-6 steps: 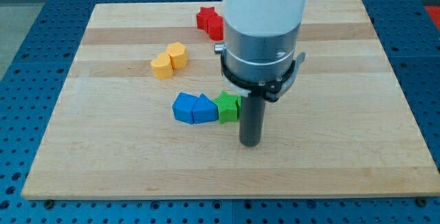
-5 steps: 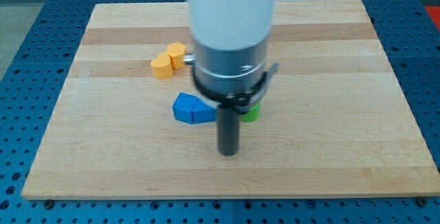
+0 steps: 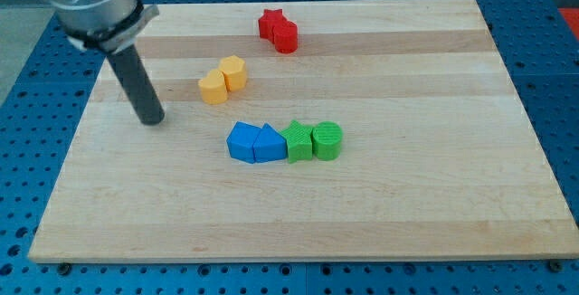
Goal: Nudge the yellow heart bit a right
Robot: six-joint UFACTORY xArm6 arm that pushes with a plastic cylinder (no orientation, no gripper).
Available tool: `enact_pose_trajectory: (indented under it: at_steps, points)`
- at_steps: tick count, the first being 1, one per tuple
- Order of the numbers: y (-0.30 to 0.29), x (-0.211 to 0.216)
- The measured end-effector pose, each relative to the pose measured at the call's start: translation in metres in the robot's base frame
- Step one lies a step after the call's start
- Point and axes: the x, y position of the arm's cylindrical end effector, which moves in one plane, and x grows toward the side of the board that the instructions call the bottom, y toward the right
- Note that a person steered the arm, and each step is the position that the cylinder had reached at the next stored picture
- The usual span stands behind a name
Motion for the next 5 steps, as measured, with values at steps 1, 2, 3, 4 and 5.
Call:
enact_pose_trajectory:
  at_steps: [1, 2, 3, 4, 5]
  points:
    - [0.017, -0.024]
    - [0.04, -0.027]
    - [0.055, -0.027]
    - [0.074, -0.042]
    - [0.086, -0.082]
